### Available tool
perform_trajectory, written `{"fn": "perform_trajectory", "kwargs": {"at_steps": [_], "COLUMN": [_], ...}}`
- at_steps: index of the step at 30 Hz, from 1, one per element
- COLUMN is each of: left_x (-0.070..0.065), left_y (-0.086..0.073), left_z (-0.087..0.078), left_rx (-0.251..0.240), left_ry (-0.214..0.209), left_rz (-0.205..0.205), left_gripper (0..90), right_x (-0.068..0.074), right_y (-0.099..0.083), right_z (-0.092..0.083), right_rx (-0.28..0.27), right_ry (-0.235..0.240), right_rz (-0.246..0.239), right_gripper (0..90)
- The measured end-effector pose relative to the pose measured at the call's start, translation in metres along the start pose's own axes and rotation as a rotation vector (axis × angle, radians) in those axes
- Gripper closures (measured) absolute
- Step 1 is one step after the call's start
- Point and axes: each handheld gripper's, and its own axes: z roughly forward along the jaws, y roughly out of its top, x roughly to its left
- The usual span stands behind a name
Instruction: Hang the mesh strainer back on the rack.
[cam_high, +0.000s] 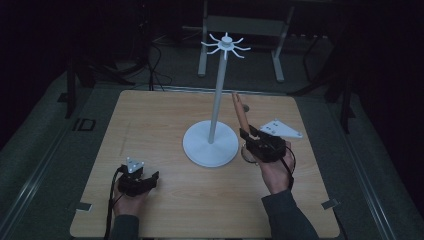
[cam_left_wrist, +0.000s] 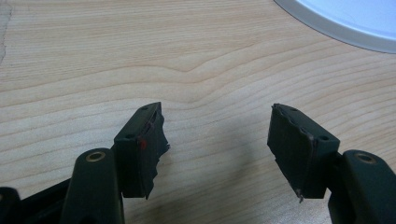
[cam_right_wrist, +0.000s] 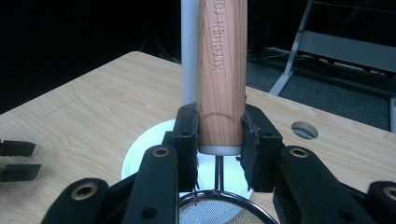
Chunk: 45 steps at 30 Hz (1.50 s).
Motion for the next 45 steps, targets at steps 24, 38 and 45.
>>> {"fn": "perform_trajectory", "kwargs": {"at_steps": [24,38,45], "left_x": [0.000,0.000,0.000], "left_y": [0.000,0.000,0.000], "left_z": [0.000,0.000,0.000], "left_rx": [-0.002,-0.002,-0.001], "left_ry": [0.000,-0.001,0.000], "left_rz": [-0.001,0.000,0.001], "left_gripper": [36.3,36.3,36.2], "right_x": [-0.001,-0.003,-0.005], "right_y": [0.014,0.021,0.024], "right_z": [-0.004,-0.008,-0.011], "right_rx": [-0.050,-0.068,-0.078], "right_ry": [0.011,0.006,0.000], "right_rz": [0.028,0.022,0.018], "right_gripper": [69.6,69.6,69.6]}}
